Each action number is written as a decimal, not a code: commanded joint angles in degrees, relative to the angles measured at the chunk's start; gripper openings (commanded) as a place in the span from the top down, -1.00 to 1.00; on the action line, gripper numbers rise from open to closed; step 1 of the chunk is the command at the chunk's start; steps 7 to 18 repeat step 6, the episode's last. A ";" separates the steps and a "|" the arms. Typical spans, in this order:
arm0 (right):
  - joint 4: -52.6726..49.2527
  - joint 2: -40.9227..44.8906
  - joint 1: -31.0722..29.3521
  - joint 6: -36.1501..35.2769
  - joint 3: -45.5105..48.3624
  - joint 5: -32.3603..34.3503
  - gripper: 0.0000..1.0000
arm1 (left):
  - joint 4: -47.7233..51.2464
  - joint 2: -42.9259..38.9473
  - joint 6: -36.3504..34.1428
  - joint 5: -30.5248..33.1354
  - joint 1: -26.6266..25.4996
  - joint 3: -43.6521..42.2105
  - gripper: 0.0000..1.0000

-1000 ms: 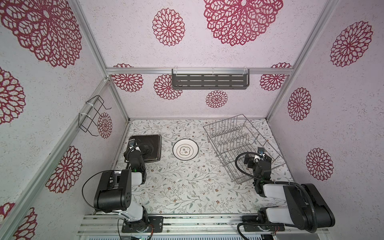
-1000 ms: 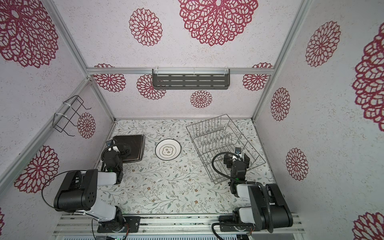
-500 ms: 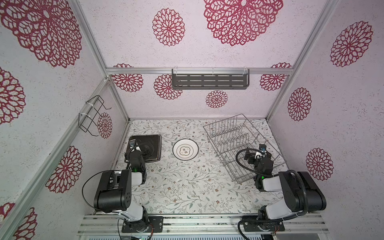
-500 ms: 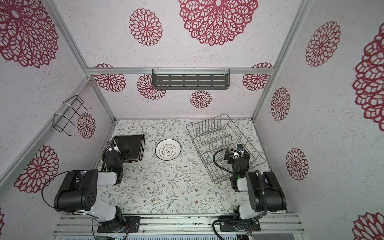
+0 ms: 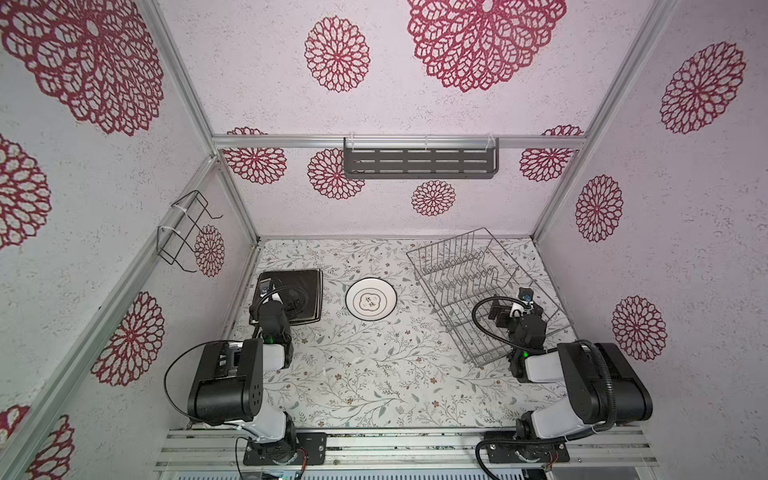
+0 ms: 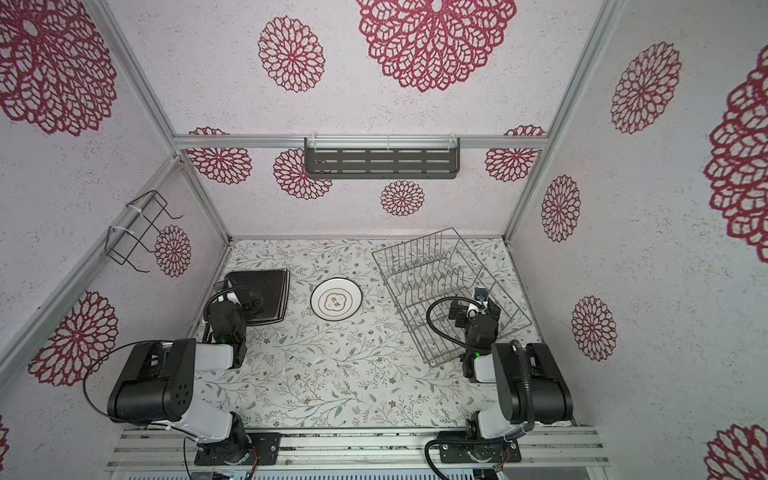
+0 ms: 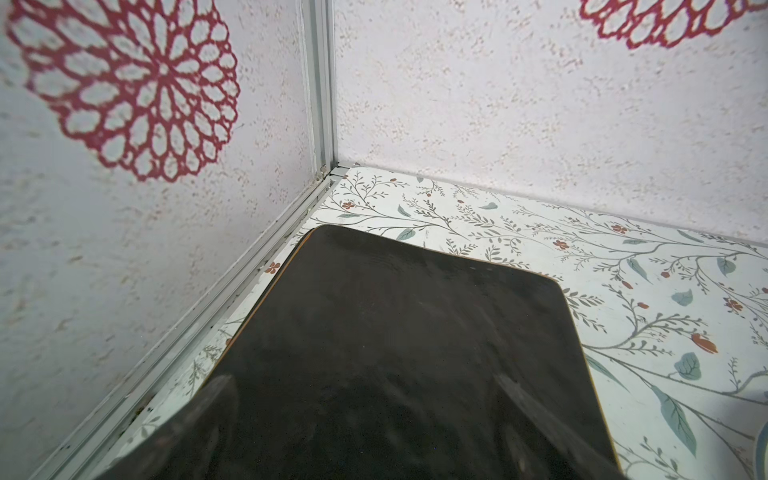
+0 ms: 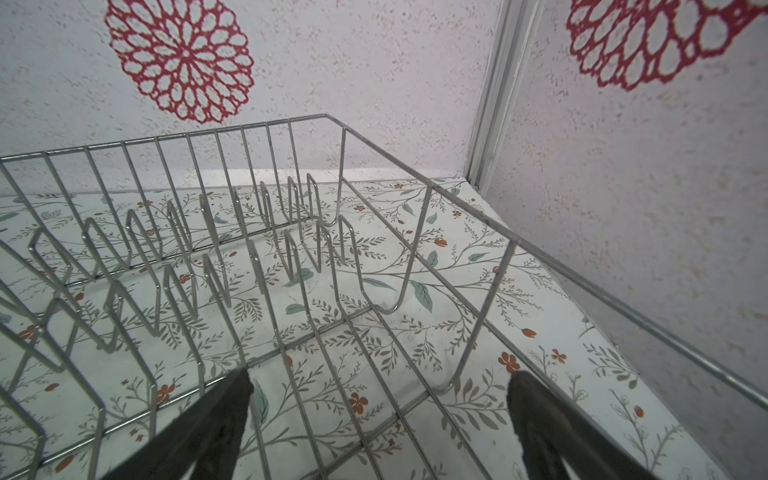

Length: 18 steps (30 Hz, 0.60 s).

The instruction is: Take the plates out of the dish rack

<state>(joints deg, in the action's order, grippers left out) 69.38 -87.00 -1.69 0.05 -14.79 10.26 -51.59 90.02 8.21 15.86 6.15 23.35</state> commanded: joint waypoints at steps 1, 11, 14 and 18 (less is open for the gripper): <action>-1.80 -1.17 0.43 1.09 -0.50 0.63 -0.98 | -0.43 -0.72 -0.10 -0.43 0.26 0.34 -0.95; -1.45 -0.98 0.38 1.08 -0.13 0.58 -0.98 | -1.85 -0.87 -0.25 -0.59 0.02 -0.53 -0.95; -1.45 -0.98 0.38 1.08 -0.13 0.58 -0.98 | -1.85 -0.87 -0.25 -0.59 0.02 -0.53 -0.95; -1.45 -0.98 0.38 1.08 -0.13 0.58 -0.98 | -1.85 -0.87 -0.25 -0.59 0.02 -0.53 -0.95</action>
